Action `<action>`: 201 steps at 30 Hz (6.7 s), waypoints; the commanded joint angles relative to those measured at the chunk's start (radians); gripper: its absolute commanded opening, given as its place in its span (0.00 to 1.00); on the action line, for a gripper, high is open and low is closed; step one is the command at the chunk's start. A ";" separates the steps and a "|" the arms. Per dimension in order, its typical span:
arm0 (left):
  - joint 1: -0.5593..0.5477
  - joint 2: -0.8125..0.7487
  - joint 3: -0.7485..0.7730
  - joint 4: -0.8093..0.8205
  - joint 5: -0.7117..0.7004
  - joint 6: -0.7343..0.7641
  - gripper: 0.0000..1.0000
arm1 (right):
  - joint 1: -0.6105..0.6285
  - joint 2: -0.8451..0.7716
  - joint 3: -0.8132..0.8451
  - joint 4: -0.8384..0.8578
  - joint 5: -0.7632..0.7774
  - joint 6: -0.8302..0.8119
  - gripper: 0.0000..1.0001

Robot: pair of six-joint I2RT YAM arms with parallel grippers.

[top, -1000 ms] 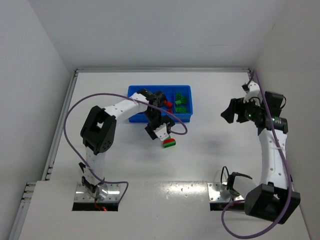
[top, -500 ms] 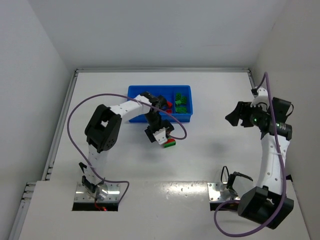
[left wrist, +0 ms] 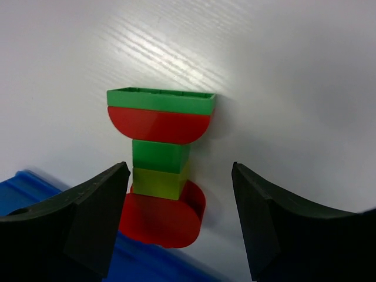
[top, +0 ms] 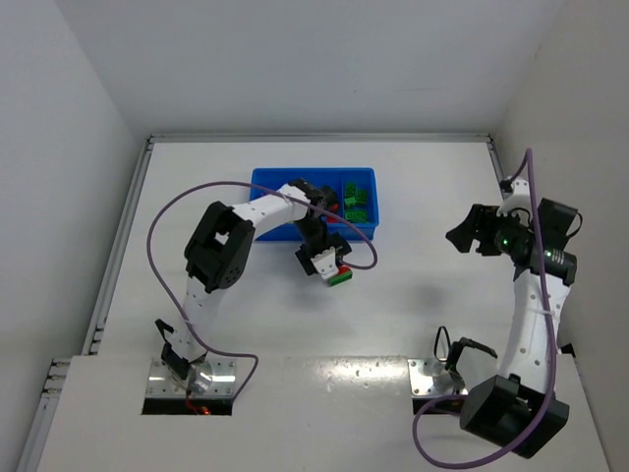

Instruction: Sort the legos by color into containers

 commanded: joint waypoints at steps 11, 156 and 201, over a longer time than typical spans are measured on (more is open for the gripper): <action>-0.011 0.120 0.139 -0.078 0.029 0.182 0.67 | -0.026 -0.004 0.000 0.007 -0.019 -0.001 0.75; 0.209 -0.511 -0.174 0.458 0.436 -1.952 0.77 | 0.397 0.564 0.239 0.519 -0.634 0.606 0.00; 0.181 -0.336 -0.089 0.757 0.745 -2.255 0.06 | 0.627 0.691 0.368 0.680 -0.686 0.714 0.00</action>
